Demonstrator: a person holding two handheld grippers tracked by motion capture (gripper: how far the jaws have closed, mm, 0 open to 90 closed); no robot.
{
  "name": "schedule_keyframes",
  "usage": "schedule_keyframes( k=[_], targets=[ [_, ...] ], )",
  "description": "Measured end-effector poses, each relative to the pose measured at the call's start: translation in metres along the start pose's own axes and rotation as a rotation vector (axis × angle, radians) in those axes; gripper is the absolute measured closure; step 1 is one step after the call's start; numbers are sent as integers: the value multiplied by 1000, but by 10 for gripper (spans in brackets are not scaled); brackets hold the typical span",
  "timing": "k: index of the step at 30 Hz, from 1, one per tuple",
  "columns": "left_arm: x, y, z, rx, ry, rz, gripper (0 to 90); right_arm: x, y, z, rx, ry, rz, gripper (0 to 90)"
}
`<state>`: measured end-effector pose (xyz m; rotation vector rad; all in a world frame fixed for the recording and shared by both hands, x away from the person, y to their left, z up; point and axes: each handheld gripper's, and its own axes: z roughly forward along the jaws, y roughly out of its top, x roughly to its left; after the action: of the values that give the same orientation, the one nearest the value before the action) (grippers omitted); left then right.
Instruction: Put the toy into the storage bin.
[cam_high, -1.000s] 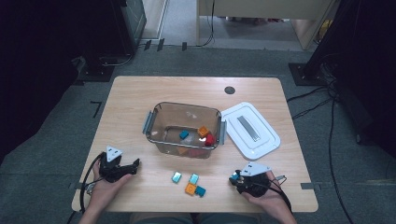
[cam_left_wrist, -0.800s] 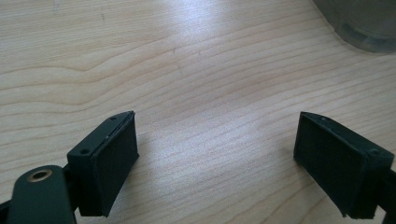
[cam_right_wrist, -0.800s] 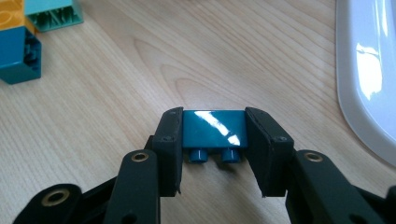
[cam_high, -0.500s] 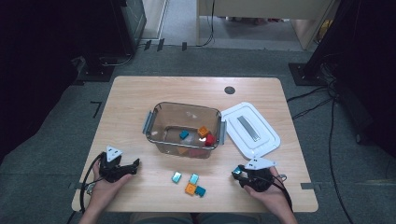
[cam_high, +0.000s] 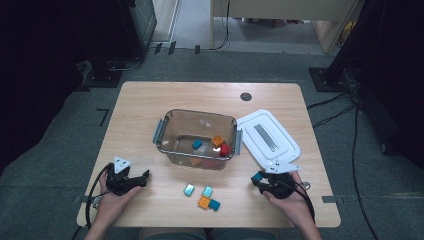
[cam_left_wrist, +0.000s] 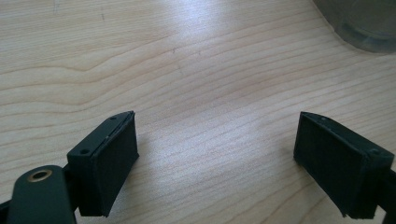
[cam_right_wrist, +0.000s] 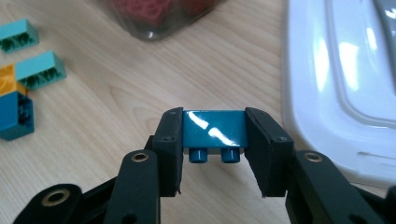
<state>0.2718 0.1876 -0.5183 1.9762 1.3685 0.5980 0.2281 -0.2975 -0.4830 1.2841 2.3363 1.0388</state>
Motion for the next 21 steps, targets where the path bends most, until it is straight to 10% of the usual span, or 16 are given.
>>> schedule_keyframes(
  k=[21],
  targets=[
    [0,0,0,-1,1,-2,133,-14,81,-38,-46,15,-26,601]
  ],
)
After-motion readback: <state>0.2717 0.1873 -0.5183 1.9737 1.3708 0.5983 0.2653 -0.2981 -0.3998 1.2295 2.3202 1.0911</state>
